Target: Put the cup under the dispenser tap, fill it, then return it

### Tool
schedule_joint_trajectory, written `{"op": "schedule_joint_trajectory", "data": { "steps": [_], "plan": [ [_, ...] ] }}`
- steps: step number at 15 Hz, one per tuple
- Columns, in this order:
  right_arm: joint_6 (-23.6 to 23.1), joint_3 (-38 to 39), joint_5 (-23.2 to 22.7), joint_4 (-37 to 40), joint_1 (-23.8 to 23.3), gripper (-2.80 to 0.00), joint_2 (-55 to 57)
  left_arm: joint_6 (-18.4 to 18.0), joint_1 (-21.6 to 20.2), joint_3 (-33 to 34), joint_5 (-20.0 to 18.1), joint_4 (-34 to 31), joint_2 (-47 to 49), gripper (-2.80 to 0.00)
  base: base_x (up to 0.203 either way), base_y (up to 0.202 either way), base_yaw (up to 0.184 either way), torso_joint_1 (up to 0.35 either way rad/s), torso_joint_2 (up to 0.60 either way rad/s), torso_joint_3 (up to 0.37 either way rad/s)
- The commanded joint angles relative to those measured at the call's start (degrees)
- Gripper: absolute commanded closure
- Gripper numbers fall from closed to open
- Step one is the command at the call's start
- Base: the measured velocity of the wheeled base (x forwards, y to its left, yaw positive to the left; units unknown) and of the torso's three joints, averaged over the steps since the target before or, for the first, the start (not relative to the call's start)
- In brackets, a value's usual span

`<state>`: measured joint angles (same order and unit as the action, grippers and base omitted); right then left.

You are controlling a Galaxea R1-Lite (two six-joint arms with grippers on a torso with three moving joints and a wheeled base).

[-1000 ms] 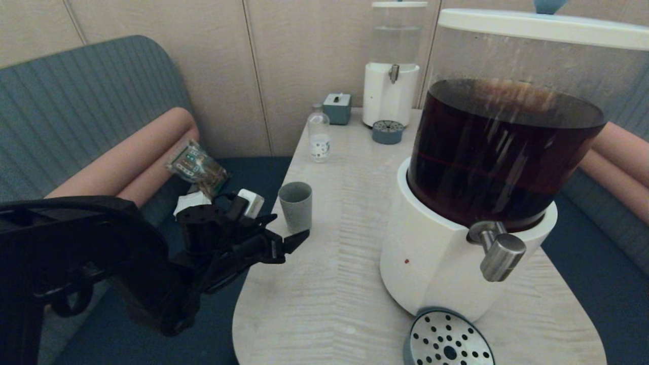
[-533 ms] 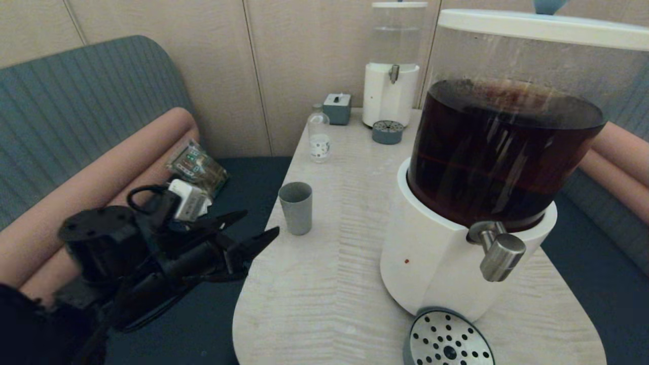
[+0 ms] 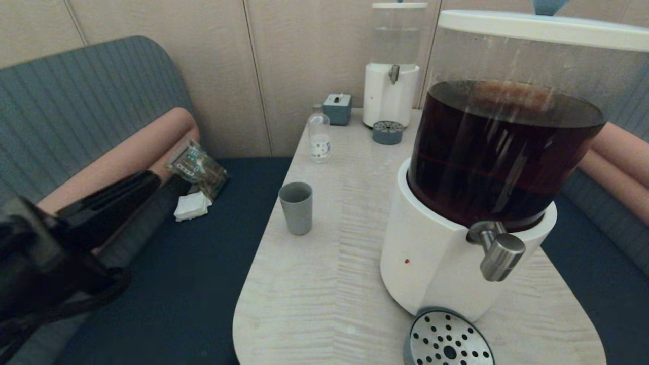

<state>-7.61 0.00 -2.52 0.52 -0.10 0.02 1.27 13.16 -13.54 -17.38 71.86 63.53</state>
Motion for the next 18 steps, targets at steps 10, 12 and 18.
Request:
{"op": "schedule_joint_trajectory", "data": {
  "steps": [10,12,18],
  "plan": [
    [-0.07,0.53,-0.03,0.00,0.01,0.00,-0.20,0.43,-11.48,1.02,-1.15,-28.76,-52.60,0.00,0.000,0.000,0.000,0.000,0.00,0.000],
    [-0.10,0.59,-0.03,0.00,0.01,0.00,-0.20,1.46,-11.98,2.67,-1.35,-30.53,-55.76,0.00,0.000,0.000,0.000,0.000,0.00,0.000],
    [-0.04,0.61,-0.03,0.00,0.01,0.00,-0.20,0.90,-12.62,13.96,-0.02,-39.06,-63.65,0.00,0.000,0.000,0.000,0.000,0.00,0.000]
  ]
}}
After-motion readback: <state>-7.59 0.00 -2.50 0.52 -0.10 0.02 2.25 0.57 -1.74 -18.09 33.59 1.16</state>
